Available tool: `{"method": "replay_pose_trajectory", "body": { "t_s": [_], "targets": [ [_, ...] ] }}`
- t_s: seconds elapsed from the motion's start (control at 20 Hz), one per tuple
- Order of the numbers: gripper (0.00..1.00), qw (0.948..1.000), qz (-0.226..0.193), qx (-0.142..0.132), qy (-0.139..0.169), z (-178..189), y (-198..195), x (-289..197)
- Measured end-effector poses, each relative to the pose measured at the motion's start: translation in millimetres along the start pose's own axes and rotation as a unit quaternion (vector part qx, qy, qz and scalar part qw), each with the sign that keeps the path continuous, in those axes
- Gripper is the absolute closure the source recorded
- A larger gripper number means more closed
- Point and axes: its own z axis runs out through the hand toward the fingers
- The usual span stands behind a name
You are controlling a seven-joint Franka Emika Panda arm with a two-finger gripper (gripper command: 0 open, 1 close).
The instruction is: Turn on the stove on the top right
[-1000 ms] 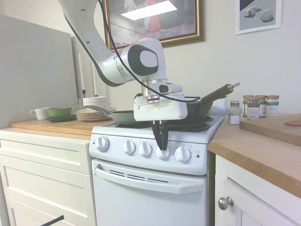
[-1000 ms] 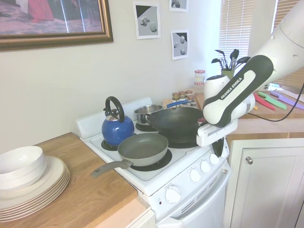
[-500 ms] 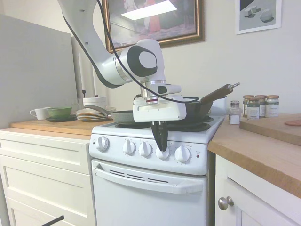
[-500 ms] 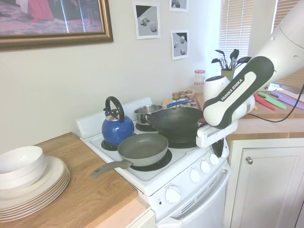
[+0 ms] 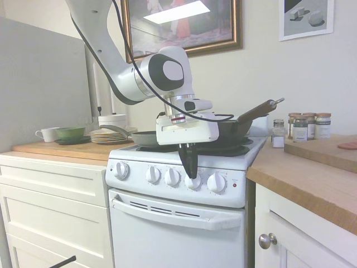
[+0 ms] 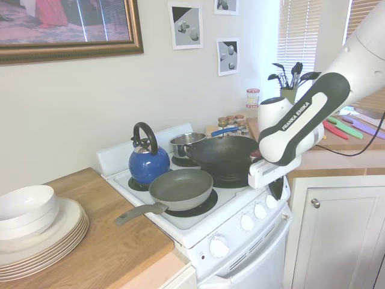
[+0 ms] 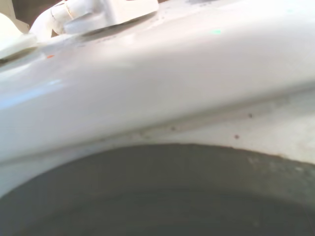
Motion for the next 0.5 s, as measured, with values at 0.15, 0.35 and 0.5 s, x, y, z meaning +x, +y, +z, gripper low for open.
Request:
{"method": "replay_pose_trajectory", "body": {
  "t_s": [0.15, 0.35, 0.5],
  "targets": [
    [1.0, 1.0, -0.007, 0.002, -0.005, -0.9, -17.1, -26.3],
    [1.0, 0.9999, -0.008, -0.002, -0.011, 4.5, -24.1, -44.4],
    [1.0, 0.9999, -0.002, -0.001, -0.012, 7.3, -19.4, -42.0]
  ]
}}
